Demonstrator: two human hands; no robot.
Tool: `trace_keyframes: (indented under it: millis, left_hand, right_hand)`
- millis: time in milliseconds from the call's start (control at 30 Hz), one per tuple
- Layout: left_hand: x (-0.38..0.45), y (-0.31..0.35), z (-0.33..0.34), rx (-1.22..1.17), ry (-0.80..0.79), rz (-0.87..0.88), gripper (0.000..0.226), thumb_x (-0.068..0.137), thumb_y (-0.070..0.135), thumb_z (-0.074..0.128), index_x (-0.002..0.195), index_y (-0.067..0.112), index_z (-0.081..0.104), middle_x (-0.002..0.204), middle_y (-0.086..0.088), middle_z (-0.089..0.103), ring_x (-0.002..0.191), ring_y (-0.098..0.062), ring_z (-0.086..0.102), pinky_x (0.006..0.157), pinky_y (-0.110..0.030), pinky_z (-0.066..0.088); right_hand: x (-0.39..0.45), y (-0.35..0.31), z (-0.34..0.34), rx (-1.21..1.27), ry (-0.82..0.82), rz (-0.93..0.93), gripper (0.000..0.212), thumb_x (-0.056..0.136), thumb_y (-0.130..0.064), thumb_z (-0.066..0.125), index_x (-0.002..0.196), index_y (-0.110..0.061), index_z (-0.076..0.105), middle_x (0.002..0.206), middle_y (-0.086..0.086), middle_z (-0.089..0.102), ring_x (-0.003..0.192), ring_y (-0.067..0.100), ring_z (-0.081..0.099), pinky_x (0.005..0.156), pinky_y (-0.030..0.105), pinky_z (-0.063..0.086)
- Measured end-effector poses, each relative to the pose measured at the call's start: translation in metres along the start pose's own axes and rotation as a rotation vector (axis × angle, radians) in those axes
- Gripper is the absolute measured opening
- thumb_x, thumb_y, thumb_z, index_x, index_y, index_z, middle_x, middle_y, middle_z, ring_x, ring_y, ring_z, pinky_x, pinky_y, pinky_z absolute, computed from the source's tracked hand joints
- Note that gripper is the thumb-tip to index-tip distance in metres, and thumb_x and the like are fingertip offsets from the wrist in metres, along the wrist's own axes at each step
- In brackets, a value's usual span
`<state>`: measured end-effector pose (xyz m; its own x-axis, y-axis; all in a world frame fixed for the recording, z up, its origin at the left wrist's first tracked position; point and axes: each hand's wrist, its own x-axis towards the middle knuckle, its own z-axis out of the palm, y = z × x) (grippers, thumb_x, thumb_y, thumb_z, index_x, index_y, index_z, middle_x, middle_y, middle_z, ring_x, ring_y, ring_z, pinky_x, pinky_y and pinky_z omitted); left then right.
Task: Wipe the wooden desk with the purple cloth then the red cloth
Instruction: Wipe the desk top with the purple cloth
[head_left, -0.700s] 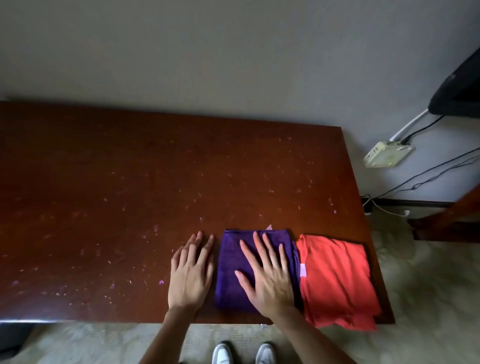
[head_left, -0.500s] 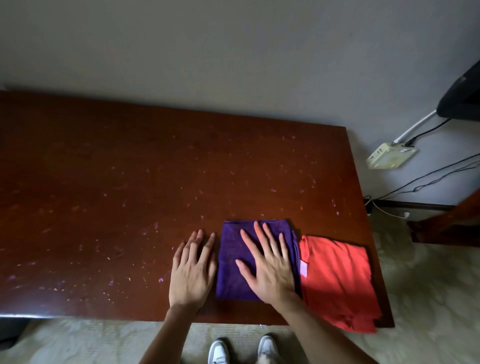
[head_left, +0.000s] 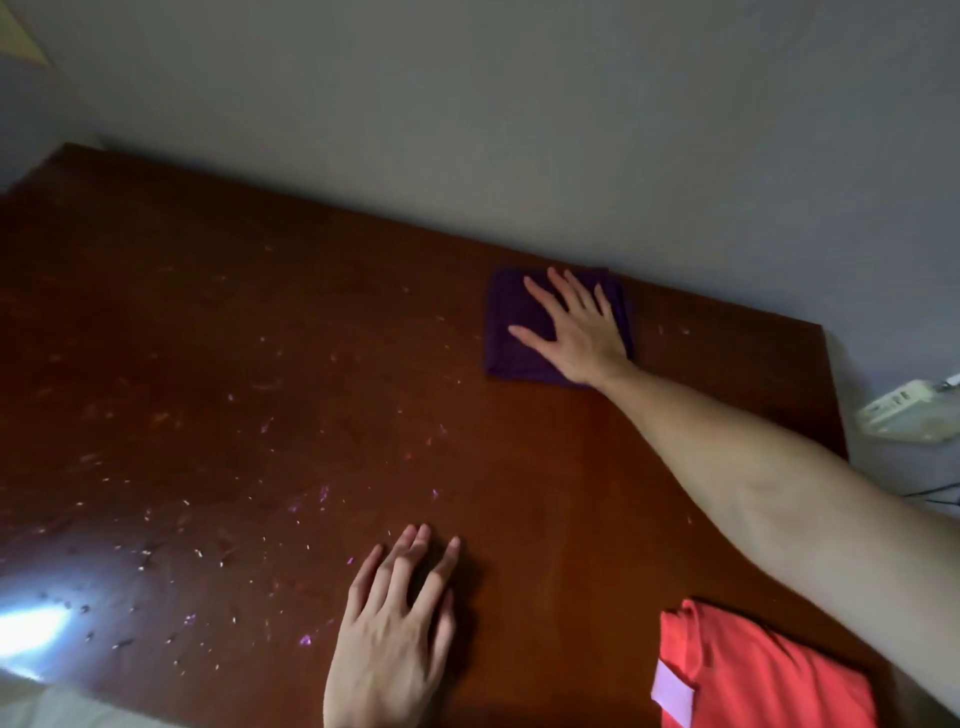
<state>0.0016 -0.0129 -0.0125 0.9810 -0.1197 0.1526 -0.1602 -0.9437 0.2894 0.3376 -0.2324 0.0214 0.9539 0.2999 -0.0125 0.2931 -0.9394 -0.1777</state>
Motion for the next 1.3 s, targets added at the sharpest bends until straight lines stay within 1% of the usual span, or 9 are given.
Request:
trace_keyframes:
  millis: [67, 200, 267, 467, 567, 667, 767, 1033, 1300]
  left_hand:
    - [0.002, -0.002, -0.001, 0.000, 0.009, 0.008, 0.054, 0.098, 0.038, 0.045, 0.150, 0.027, 0.054, 0.150, -0.004, 0.056, 0.147, -0.016, 0.041, 0.122, -0.039, 0.026]
    - [0.000, -0.002, -0.002, 0.013, -0.015, 0.007, 0.052, 0.103, 0.040, 0.039, 0.153, 0.028, 0.049, 0.152, -0.004, 0.053, 0.149, -0.017, 0.039, 0.122, -0.043, 0.026]
    - [-0.001, -0.002, -0.004, 0.009, -0.026, -0.007, 0.052, 0.103, 0.040, 0.039, 0.153, 0.029, 0.048, 0.151, -0.004, 0.053, 0.149, -0.018, 0.040, 0.124, -0.040, 0.023]
    - [-0.002, 0.003, -0.005, 0.052, -0.004, -0.042, 0.052, 0.103, 0.038, 0.037, 0.151, 0.024, 0.052, 0.148, -0.011, 0.054, 0.146, -0.022, 0.040, 0.124, -0.035, 0.016]
    - [0.002, 0.013, -0.004, 0.100, 0.015, -0.082, 0.051, 0.101, 0.038, 0.037, 0.142, 0.016, 0.058, 0.141, -0.016, 0.058, 0.136, -0.030, 0.047, 0.116, -0.044, 0.028]
    - [0.018, 0.049, -0.005, 0.093, 0.020, -0.188, 0.049, 0.098, 0.042, 0.040, 0.132, 0.012, 0.061, 0.128, -0.016, 0.058, 0.117, -0.038, 0.056, 0.102, -0.052, 0.042]
    - [0.045, 0.097, 0.007, 0.033, 0.016, -0.094, 0.049, 0.097, 0.043, 0.045, 0.136, 0.019, 0.060, 0.136, -0.013, 0.055, 0.128, -0.032, 0.050, 0.105, -0.049, 0.040]
    - [0.068, 0.128, 0.043, -0.008, -0.071, 0.008, 0.056, 0.104, 0.046, 0.035, 0.156, 0.026, 0.043, 0.158, -0.011, 0.046, 0.155, -0.022, 0.032, 0.126, -0.045, 0.016]
    - [0.068, 0.125, 0.050, -0.015, -0.034, 0.014, 0.056, 0.105, 0.046, 0.033, 0.159, 0.031, 0.038, 0.159, -0.008, 0.043, 0.157, -0.018, 0.026, 0.127, -0.046, 0.018]
  right_hand:
    - [0.025, 0.006, -0.004, -0.001, 0.000, -0.006, 0.112, 0.074, -0.101, 0.003, 0.166, -0.041, 0.023, 0.176, 0.002, 0.021, 0.163, 0.021, 0.013, 0.132, 0.052, 0.005]
    - [0.024, 0.007, -0.003, -0.033, -0.078, -0.022, 0.096, 0.088, -0.093, 0.022, 0.168, -0.040, 0.012, 0.179, 0.000, 0.008, 0.164, 0.021, 0.003, 0.131, 0.057, -0.001]
    - [0.005, 0.010, -0.002, -0.040, -0.062, -0.043, 0.100, 0.085, -0.096, 0.021, 0.168, -0.040, 0.011, 0.179, 0.001, 0.008, 0.165, 0.022, 0.002, 0.131, 0.060, 0.000]
    - [-0.124, 0.049, -0.002, -0.040, -0.058, -0.149, 0.106, 0.080, -0.099, 0.012, 0.168, -0.040, 0.019, 0.178, 0.001, 0.015, 0.164, 0.023, 0.011, 0.129, 0.065, 0.009]
    - [-0.199, 0.082, 0.001, -0.060, -0.028, -0.122, 0.097, 0.086, -0.093, 0.025, 0.167, -0.041, 0.020, 0.178, 0.000, 0.016, 0.164, 0.023, 0.012, 0.128, 0.065, 0.013]
    - [-0.260, 0.106, 0.002, -0.067, 0.010, -0.083, 0.092, 0.088, -0.093, 0.020, 0.167, -0.046, 0.018, 0.178, 0.002, 0.014, 0.164, 0.025, 0.011, 0.128, 0.065, 0.012]
    - [-0.282, 0.113, 0.002, -0.063, 0.013, -0.050, 0.085, 0.090, -0.091, 0.016, 0.165, -0.052, 0.014, 0.179, 0.000, 0.010, 0.165, 0.025, 0.007, 0.128, 0.066, 0.011]
    - [-0.190, 0.142, -0.011, -0.029, -0.011, 0.002, 0.082, 0.088, -0.093, 0.019, 0.162, -0.059, 0.012, 0.179, -0.005, 0.006, 0.165, 0.018, 0.000, 0.129, 0.063, 0.005]
    - [-0.044, 0.159, -0.025, 0.008, -0.001, 0.192, 0.077, 0.094, -0.086, 0.030, 0.163, -0.056, 0.016, 0.178, -0.003, 0.010, 0.164, 0.020, 0.002, 0.130, 0.060, -0.001]
